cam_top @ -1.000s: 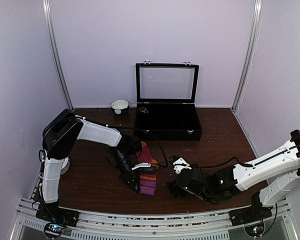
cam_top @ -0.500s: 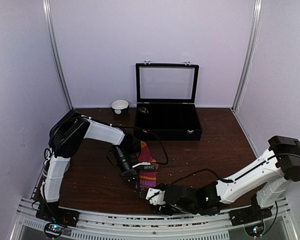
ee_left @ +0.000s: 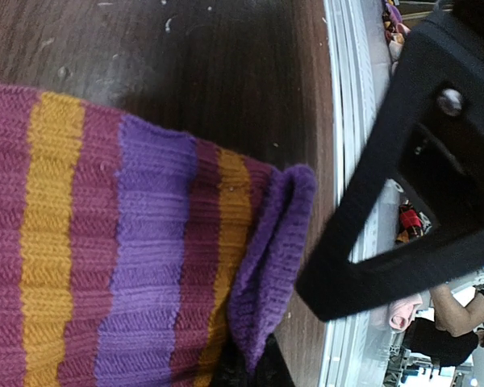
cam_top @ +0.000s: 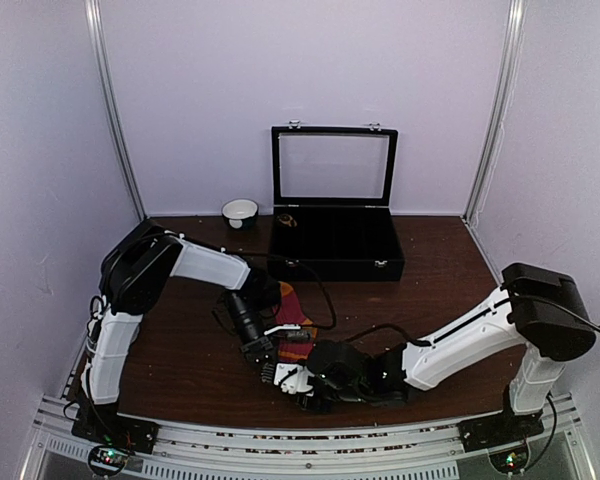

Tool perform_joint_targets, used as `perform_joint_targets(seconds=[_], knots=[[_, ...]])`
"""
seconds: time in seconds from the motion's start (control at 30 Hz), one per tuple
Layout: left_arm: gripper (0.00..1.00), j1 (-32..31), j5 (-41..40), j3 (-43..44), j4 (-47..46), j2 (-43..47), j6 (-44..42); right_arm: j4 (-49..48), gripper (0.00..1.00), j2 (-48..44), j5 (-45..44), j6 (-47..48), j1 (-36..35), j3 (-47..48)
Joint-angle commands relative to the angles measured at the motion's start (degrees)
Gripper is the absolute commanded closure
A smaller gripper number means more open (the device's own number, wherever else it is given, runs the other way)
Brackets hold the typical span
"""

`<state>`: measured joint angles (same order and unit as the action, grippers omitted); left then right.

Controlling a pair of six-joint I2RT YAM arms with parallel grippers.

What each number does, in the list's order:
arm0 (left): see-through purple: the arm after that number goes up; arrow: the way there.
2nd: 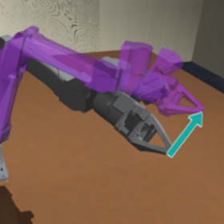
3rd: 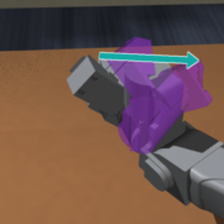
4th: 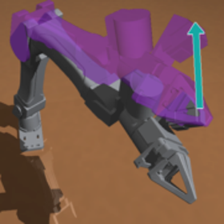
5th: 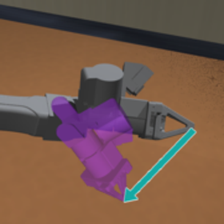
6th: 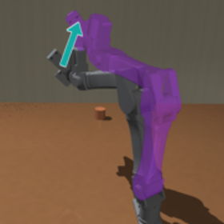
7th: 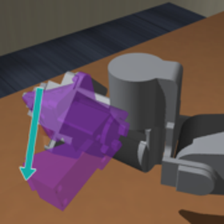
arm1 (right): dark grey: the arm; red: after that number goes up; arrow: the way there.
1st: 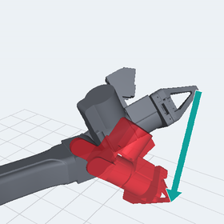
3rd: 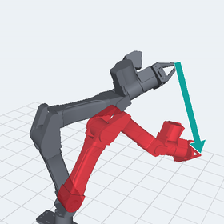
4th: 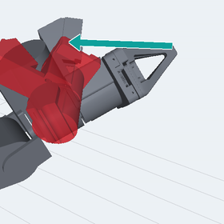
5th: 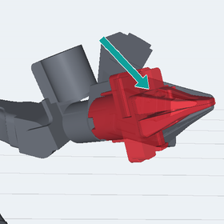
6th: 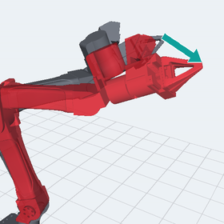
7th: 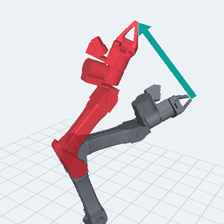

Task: Roll the socks
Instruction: Roll the sock at the center of the board.

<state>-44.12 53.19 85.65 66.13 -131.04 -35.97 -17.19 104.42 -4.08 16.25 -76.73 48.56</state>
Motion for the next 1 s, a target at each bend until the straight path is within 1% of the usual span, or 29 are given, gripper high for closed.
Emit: perform_joint_targets(seconds=[0.0, 0.23, 0.3, 0.33, 0.43, 0.47, 0.5, 0.53, 0.57, 0.63, 0.67, 0.7, 0.83, 0.97], knots=[[1.0, 1.0, -0.2, 1.1, 1.2, -1.4, -1.7, 1.9, 0.61, 1.8, 3.2, 0.6, 0.8, 0.9], [1.0, 0.9, 0.4, 1.6, 2.3, -1.7, -2.6, 3.7, 0.69, 4.5, 4.8, -0.5, 2.2, 0.8], [1.0, 1.0, 0.7, 2.0, 3.3, -1.6, -3.5, 4.4, 0.76, 5.0, 5.5, -1.3, 2.8, 1.1], [0.98, 0.9, 0.9, 2.3, 4.0, -1.5, -4.2, 5.0, 0.79, 5.3, 6.4, -2.0, 3.4, 1.4], [0.86, 1.1, 1.1, 2.3, 5.2, 0.5, -6.2, 7.6, 0.9, 6.2, 10.7, -4.8, 5.7, 2.7], [0.77, 1.4, 1.2, 1.9, 5.0, 2.1, -6.5, 8.3, 0.93, 6.5, 12.3, -6.0, 6.5, 2.8], [0.64, 1.8, 1.4, 1.1, 4.2, 4.1, -6.4, 8.7, 0.95, 6.7, 14.3, -7.3, 7.3, 2.9], [0.6, 2.4, 1.8, -0.4, 2.4, 6.3, -6.2, 8.6, 0.97, 6.9, 16.2, -8.6, 8.0, 2.7], [0.58, 3.0, 2.0, -1.6, 1.1, 8.7, -6.0, 8.3, 1.0, 7.1, 17.8, -10.0, 8.8, 2.3], [0.56, 4.1, 1.5, -3.8, -2.1, 13.1, -5.1, 5.4, 1.0, 6.8, 21.5, -15.0, 10.2, 0.4], [0.5, 4.5, 0.8, -5.4, -4.6, 15.5, -4.2, 2.7, 1.0, 6.7, 24.7, -16.9, 10.8, -0.5], [0.48, 4.9, -0.4, -7.2, -7.5, 18.1, -3.2, 1.7, 1.0, 6.7, 26.3, -18.5, 11.2, -1.2], [0.46, 5.0, -5.8, -12.7, -14.9, 27.8, -2.1, 2.5, 1.0, 7.9, 31.3, -24.1, 11.3, -0.9], [0.51, 4.0, -8.7, -18.2, -19.8, 33.2, -4.2, 0.1, 1.0, 8.3, 38.0, -32.6, 11.7, -1.2]])
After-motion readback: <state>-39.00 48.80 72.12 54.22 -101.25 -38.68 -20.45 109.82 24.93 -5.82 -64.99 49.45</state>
